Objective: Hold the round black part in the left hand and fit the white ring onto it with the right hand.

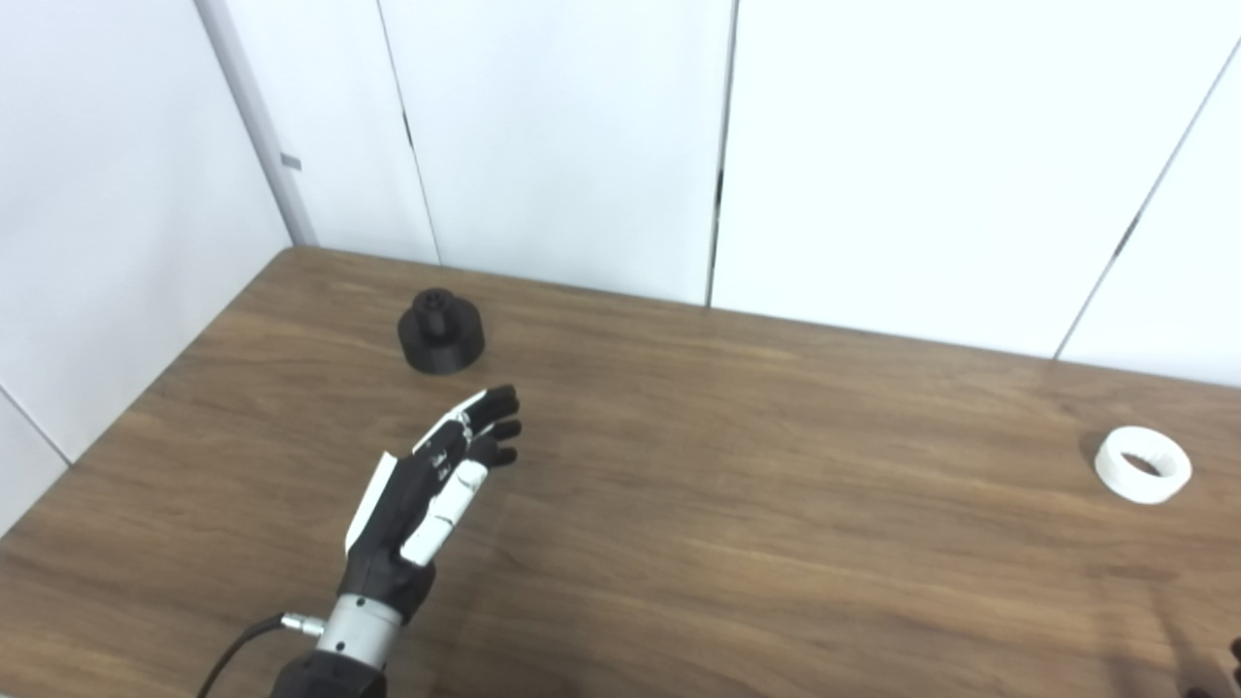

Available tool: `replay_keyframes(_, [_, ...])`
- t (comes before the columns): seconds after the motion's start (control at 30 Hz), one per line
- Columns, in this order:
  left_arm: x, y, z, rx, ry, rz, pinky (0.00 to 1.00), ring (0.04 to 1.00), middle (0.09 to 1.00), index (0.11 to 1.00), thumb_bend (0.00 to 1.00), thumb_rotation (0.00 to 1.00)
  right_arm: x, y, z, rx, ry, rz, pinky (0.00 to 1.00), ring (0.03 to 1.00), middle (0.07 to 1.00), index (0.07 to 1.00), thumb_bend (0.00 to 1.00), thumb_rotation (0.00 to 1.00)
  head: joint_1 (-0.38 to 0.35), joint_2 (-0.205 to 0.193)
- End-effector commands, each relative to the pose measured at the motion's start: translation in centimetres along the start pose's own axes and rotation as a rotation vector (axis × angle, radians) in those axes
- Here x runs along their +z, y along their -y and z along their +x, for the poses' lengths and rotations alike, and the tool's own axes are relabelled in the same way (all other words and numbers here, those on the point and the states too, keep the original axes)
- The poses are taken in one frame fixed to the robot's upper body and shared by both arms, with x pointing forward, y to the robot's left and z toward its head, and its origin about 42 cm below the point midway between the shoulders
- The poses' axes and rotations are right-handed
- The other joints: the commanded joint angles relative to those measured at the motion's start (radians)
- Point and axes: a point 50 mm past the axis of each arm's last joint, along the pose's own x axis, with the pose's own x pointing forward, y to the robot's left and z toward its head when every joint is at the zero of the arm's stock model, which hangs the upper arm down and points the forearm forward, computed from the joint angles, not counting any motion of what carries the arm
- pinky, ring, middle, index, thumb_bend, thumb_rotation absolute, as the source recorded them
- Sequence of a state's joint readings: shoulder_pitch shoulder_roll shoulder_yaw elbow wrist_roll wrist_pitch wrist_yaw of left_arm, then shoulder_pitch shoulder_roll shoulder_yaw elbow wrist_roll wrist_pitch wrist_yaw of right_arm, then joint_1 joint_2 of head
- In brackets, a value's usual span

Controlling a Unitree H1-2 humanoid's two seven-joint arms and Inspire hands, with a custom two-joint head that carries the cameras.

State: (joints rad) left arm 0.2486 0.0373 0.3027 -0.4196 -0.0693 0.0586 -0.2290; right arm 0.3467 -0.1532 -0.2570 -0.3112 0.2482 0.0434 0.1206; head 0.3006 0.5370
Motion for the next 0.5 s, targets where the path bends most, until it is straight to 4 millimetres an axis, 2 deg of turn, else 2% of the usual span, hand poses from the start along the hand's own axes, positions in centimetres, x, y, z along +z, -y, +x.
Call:
replay_keyframes(0.0, [-2.48,1.49,-11.35,0.108,-0.199,-0.014,0.81,0.867,0.882,0.858,0.62,0.72,1.57,1.12,1.06,0.004,0.119,-0.059,1.00,0.997,0.933,0.923,0.54,1.00,0.001,0.001])
replay_keyframes(0.17, [-2.45,1.58,-11.27,0.120,-0.195,-0.011,0.79,0.850,0.871,0.847,0.66,0.68,1.44,1.24,1.11,0.008,0.121,-0.056,1.00,0.986,0.933,0.923,0.54,1.00,-0.001,0.006])
replay_keyframes(0.43, [-2.13,1.40,-11.01,0.133,-0.198,-0.026,0.80,0.852,0.878,0.857,0.67,0.64,1.67,1.01,1.10,0.002,0.117,-0.057,1.00,0.992,0.933,0.921,0.53,1.00,0.007,0.016])
replay_keyframes(0.47, [-1.84,1.25,-10.86,0.132,-0.197,-0.008,0.77,0.844,0.874,0.854,0.69,0.60,1.65,0.99,1.12,-0.001,0.117,-0.058,1.00,0.992,0.937,0.925,0.54,1.00,0.007,0.016])
